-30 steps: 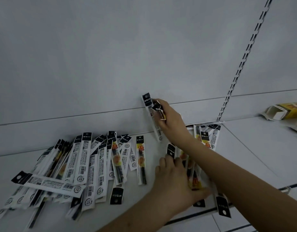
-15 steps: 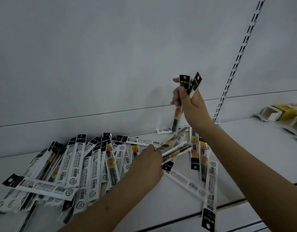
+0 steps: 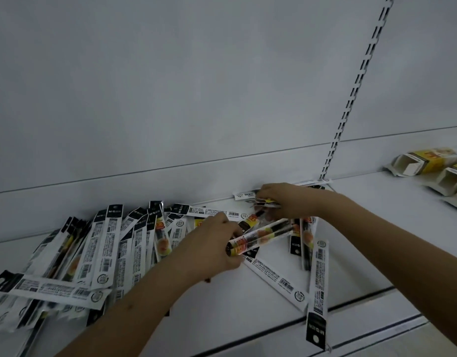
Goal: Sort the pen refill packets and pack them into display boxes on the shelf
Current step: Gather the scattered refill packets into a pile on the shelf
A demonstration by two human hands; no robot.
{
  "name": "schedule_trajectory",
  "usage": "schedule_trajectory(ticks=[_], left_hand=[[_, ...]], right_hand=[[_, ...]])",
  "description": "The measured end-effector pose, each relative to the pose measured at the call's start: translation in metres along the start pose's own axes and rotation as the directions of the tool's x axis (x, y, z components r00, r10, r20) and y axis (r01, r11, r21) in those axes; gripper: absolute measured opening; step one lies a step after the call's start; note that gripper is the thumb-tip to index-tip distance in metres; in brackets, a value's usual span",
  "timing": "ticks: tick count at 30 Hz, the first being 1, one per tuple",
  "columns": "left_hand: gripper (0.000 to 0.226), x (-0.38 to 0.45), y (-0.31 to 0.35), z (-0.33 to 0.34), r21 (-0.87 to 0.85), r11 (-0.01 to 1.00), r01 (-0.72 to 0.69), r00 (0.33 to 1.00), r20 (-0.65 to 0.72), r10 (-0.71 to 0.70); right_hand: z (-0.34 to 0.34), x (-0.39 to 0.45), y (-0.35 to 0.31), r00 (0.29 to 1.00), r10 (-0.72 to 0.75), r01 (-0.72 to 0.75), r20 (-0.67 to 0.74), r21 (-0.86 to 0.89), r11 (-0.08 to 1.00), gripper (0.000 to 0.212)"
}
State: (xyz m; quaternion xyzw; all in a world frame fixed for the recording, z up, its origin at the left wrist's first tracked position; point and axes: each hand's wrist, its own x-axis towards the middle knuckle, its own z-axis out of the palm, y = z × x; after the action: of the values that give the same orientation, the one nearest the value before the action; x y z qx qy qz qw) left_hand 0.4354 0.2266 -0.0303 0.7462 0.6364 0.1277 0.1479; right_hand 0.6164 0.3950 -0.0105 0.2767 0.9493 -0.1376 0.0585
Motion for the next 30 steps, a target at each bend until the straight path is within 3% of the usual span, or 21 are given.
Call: schedule_trajectory(ticks=[3, 8, 13, 17, 22, 25, 28, 30], left_hand=[[0.064, 0.005, 0.004, -0.003, 0.022, 0.998, -0.063, 0.998, 0.019, 0.063], [0.069, 0.009, 0.010, 0.001, 0.092, 0.979, -0.180, 0.980, 0.104, 0.170], [0.073, 0.018, 0.011, 0.003, 0.124, 0.962, -0.242, 0.965, 0.131, 0.226], [0.076, 0.024, 0.010, 0.004, 0.139, 0.949, -0.283, 0.950, 0.178, 0.257], [0.050, 0.034, 0.008, 0.005, 0.090, 0.943, -0.319, 0.945, 0.104, 0.310], [0.075, 0.040, 0.005, 0.005, 0.161, 0.931, -0.328, 0.944, 0.078, 0.319], [0.091, 0.047, 0.001, 0.001, 0.209, 0.938, -0.277, 0.957, 0.150, 0.249], [0.080, 0.051, 0.002, 0.002, 0.198, 0.941, -0.273, 0.956, 0.169, 0.241]], right_hand=[[0.001, 0.006, -0.003, 0.999, -0.034, 0.034, -0.027, -0.009, 0.999, 0.029], [-0.002, 0.006, -0.005, 0.971, -0.104, 0.110, -0.214, 0.015, 0.994, 0.020], [-0.008, -0.003, -0.004, 0.953, -0.058, 0.046, -0.299, -0.048, 0.998, 0.019], [-0.020, -0.014, 0.002, 0.928, -0.048, -0.022, -0.369, -0.182, 0.983, 0.033], [-0.028, -0.042, 0.017, 0.901, -0.067, -0.059, -0.428, -0.275, 0.960, 0.028], [-0.021, -0.062, 0.023, 0.890, -0.079, -0.079, -0.448, -0.323, 0.943, 0.020], [-0.015, -0.084, 0.020, 0.904, 0.012, -0.117, -0.427, -0.221, 0.968, 0.018], [-0.010, -0.100, 0.016, 0.931, 0.126, -0.146, -0.344, -0.035, 0.989, 0.010]])
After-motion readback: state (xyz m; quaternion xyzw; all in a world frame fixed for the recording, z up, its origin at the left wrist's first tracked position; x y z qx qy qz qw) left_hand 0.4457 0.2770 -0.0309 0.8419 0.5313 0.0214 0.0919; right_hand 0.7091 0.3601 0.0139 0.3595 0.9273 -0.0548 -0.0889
